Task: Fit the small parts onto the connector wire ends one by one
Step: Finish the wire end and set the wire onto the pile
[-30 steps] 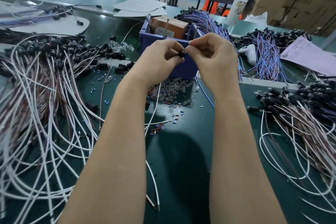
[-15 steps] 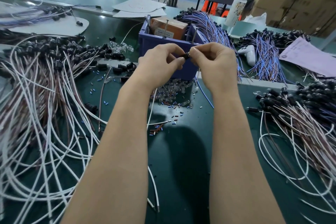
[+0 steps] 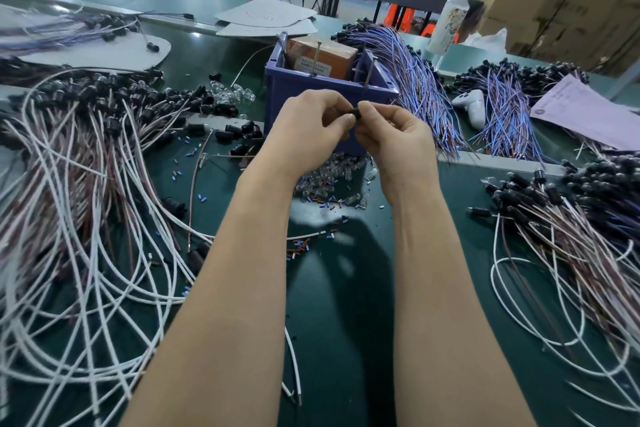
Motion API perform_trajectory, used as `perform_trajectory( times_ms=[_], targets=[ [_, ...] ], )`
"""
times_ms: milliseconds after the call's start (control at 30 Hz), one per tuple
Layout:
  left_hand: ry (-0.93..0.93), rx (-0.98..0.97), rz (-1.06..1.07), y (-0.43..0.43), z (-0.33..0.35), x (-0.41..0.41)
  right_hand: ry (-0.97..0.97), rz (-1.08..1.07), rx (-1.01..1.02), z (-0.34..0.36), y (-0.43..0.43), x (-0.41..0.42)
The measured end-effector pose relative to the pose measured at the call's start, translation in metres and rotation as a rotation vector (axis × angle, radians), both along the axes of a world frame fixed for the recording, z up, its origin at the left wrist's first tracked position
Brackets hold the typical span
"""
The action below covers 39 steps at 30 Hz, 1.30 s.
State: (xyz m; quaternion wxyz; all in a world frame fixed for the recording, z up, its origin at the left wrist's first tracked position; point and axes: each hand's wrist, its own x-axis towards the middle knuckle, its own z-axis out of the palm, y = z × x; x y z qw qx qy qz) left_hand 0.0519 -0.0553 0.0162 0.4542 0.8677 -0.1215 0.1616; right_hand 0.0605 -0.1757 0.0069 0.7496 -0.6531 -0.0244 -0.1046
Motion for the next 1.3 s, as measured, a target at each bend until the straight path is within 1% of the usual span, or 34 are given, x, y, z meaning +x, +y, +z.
perform_trajectory(
  times_ms=[100,167,233,333,400,433,467,500,533,600,633,700,800,867,900,933,1033,1067,1100,1133,1233,1300],
  targets=[
    [0.037,-0.054,0.000,-0.005,0.001,0.000,-0.029,0.020,-0.029,0.004,0.003,0.001],
    [0.131,-0.098,-0.042,-0.002,0.000,-0.001,-0.013,-0.036,-0.071,0.004,0.003,0.003],
    [0.234,-0.070,-0.064,0.006,0.000,-0.003,0.018,-0.183,-0.029,0.003,-0.004,0.006],
    [0.351,0.046,-0.074,0.021,0.001,-0.006,0.068,-0.455,0.134,0.002,-0.023,0.010],
    [0.407,0.025,-0.123,0.024,0.003,-0.007,0.092,-0.546,0.198,0.000,-0.030,0.010],
    [0.423,-0.009,-0.143,0.022,0.004,-0.007,0.114,-0.562,0.179,-0.002,-0.031,0.011],
    [0.427,-0.032,-0.146,0.020,0.005,-0.005,0.130,-0.566,0.103,-0.004,-0.031,0.011],
    [0.424,-0.039,-0.134,0.017,0.004,-0.004,0.143,-0.564,-0.049,-0.008,-0.032,0.011],
    [0.423,-0.033,-0.113,0.014,0.003,-0.002,0.155,-0.552,-0.259,-0.011,-0.032,0.011],
    [0.429,-0.016,-0.067,0.009,-0.001,0.001,0.194,-0.488,-0.695,-0.014,-0.029,0.009],
    [0.437,-0.033,-0.049,0.008,-0.004,0.002,0.220,-0.435,-0.847,-0.014,-0.026,0.007],
    [0.456,-0.097,-0.029,0.007,-0.007,0.004,0.287,-0.326,-1.011,-0.012,-0.020,0.004],
    [0.476,-0.120,-0.030,0.008,-0.011,0.006,0.373,-0.241,-1.127,-0.008,-0.015,0.001],
    [0.488,-0.153,-0.037,0.008,-0.014,0.007,0.354,-0.223,-1.160,0.000,-0.016,0.000],
    [0.499,-0.201,-0.040,0.007,-0.015,0.007,0.317,-0.180,-1.170,0.004,-0.017,-0.001],
    [0.514,-0.264,-0.042,0.006,-0.016,0.007,0.280,-0.076,-1.201,0.008,-0.018,-0.003],
    [0.567,-0.521,-0.082,0.004,-0.015,0.007,0.262,0.432,-1.347,0.015,-0.008,-0.014],
    [0.586,-0.613,-0.106,0.005,-0.015,0.007,0.279,0.541,-1.354,0.013,-0.001,-0.018],
    [0.599,-0.685,-0.130,0.006,-0.014,0.006,0.295,0.604,-1.343,0.011,0.006,-0.019],
    [0.609,-0.732,-0.153,0.007,-0.014,0.006,0.284,0.637,-1.344,0.009,0.012,-0.020],
    [0.639,-0.816,-0.226,0.014,-0.013,0.006,0.206,0.705,-1.455,0.004,0.024,-0.021],
    [0.649,-0.915,-0.275,0.016,-0.012,0.006,0.193,0.723,-1.489,0.005,0.027,-0.022]
  ],
)
